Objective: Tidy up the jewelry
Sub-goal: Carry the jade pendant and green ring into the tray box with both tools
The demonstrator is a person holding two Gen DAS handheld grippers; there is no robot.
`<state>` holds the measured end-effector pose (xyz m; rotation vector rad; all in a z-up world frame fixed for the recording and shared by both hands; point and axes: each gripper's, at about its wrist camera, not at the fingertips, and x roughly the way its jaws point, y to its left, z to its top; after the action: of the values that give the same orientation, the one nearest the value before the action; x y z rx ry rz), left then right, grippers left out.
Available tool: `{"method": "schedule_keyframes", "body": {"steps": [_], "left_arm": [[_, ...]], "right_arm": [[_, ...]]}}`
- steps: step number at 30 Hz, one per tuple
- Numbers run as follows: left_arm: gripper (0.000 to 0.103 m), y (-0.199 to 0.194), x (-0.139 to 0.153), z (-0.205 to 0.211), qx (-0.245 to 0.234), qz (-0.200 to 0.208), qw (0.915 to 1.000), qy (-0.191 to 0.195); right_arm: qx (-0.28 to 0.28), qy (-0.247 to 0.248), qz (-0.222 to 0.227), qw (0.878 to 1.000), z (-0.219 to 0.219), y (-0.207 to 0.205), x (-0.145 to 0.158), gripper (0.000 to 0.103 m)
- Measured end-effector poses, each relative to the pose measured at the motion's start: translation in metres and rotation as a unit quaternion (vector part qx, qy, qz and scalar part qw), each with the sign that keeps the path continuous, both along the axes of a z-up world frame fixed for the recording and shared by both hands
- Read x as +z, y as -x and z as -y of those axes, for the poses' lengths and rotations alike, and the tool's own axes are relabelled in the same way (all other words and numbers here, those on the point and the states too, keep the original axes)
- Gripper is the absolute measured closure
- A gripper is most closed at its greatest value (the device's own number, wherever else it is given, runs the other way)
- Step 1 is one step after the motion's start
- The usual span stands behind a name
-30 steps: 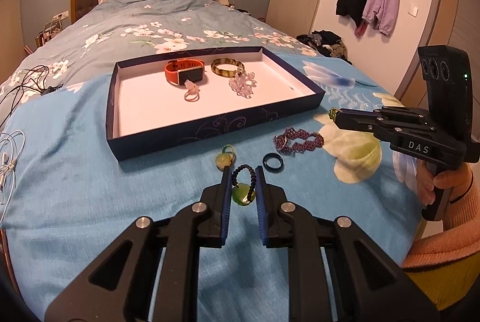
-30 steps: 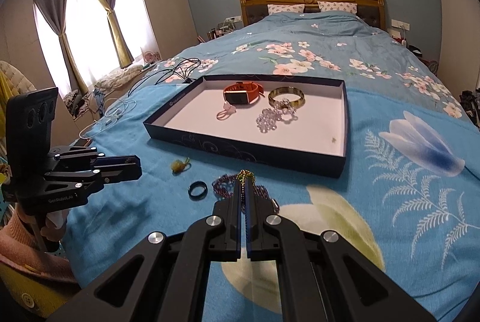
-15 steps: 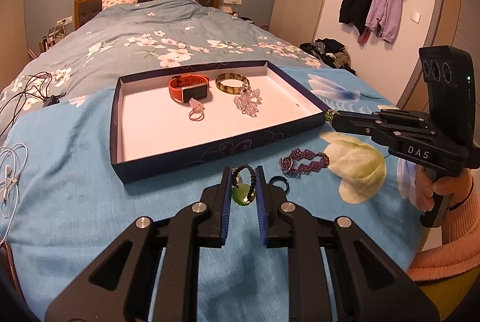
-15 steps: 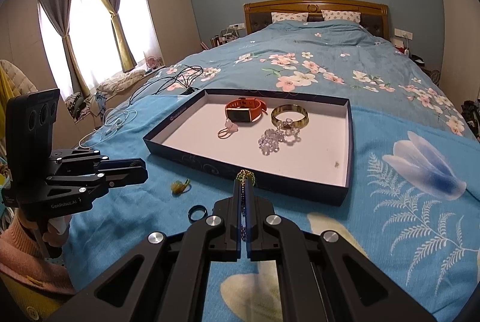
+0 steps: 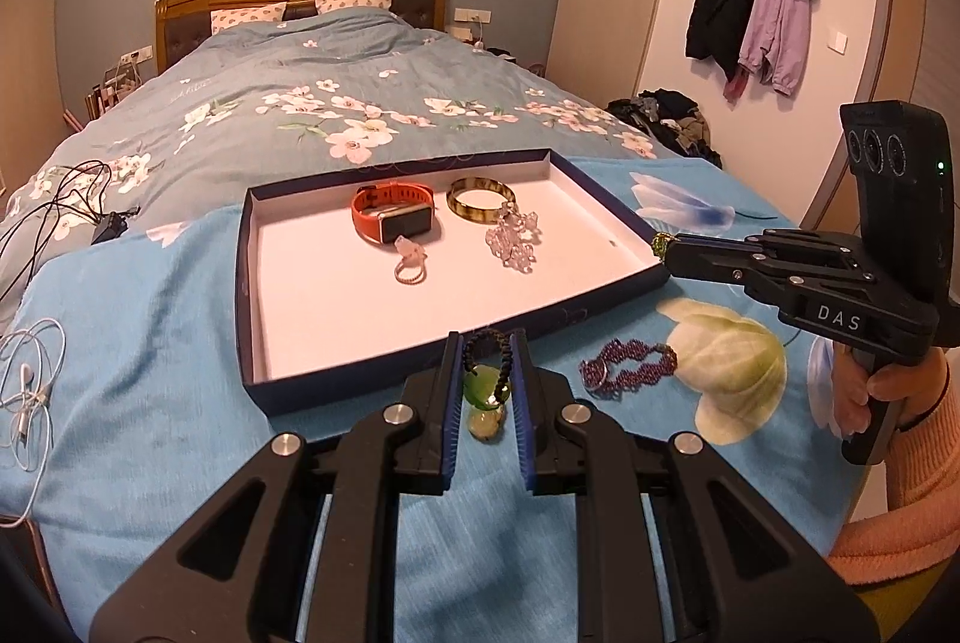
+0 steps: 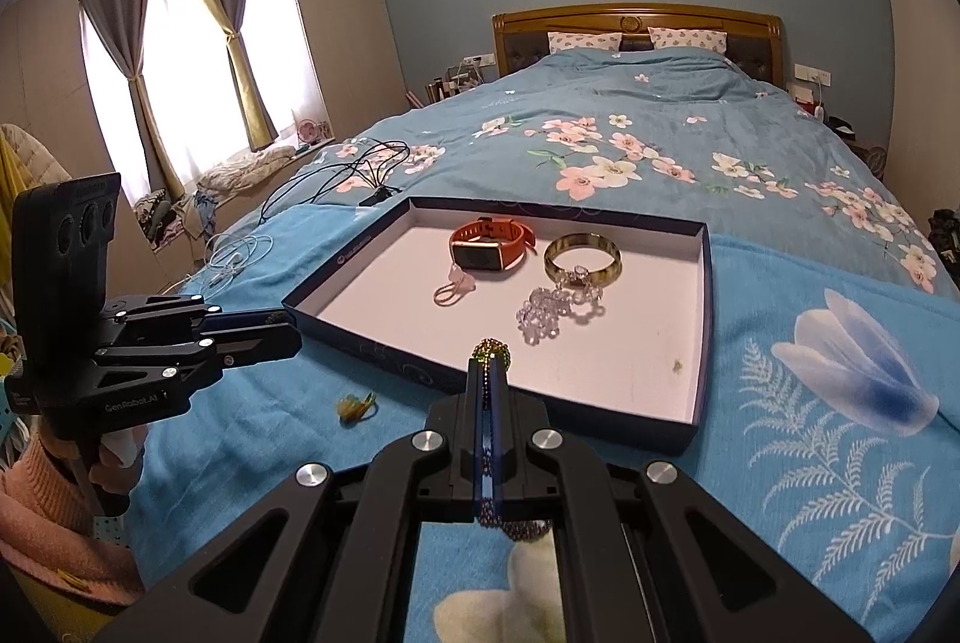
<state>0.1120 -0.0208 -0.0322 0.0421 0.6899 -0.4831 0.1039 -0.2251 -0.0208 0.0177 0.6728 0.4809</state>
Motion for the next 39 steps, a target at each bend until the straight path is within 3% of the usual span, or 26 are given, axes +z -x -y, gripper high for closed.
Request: {"method": "schedule_keyframes", "body": {"steps": [39], "left_arm": [[0.088, -0.046, 0.008, 0.007, 0.017, 0.009, 0.9998, -0.008]], "right_arm": [[0.005, -0.002, -0.005, 1.0, -0.007, -0.037, -0.002, 0.102]]}}
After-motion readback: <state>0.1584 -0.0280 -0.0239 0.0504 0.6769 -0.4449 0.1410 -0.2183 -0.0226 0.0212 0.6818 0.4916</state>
